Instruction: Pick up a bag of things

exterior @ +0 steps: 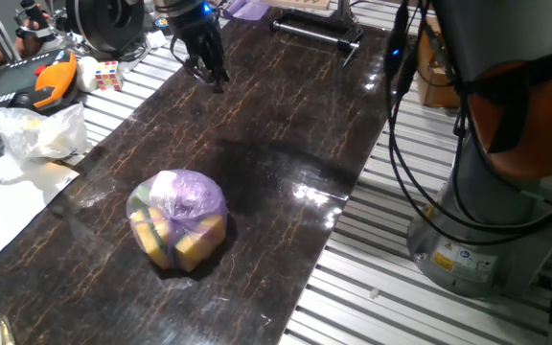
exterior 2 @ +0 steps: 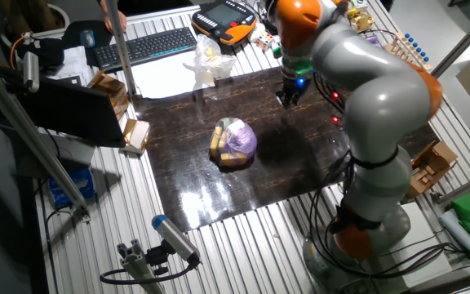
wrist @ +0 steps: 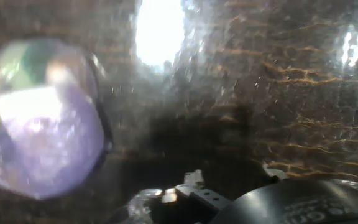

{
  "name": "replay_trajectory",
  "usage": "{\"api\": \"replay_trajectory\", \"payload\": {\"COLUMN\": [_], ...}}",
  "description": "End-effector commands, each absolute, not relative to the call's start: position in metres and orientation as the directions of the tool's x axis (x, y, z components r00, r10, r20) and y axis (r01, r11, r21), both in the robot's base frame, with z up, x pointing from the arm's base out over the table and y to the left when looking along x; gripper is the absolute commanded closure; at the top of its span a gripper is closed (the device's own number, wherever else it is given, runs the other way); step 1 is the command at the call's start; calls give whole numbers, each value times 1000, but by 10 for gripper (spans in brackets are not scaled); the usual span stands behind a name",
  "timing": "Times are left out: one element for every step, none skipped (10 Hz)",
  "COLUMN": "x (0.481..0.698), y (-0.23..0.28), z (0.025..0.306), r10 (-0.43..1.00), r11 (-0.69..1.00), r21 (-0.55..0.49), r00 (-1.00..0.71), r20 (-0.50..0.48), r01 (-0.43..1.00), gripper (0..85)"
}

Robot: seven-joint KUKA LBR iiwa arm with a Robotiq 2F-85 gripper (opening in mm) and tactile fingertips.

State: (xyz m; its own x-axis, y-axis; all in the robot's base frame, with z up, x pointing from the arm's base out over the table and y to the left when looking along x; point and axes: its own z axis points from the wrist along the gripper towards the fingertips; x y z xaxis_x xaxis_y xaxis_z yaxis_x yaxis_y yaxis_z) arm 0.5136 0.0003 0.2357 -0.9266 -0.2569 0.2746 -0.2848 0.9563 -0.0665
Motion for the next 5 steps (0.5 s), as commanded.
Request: {"api": "replay_trajectory", "payload": {"x": [514,514,514,514,514], "y": [0,0,0,0,0], "z": [236,236,236,236,236], "r10": [-252,-252,-249,-241,-223], "r11": [957,957,958,960,964], "r21": [-68,-68,-70,-72,-75], "r00": [-924,-924,-925,-927,-932], "r20": [287,287,288,288,285], "r01": [-282,-282,-279,-272,-254], "gripper": [843,843,843,843,843]}}
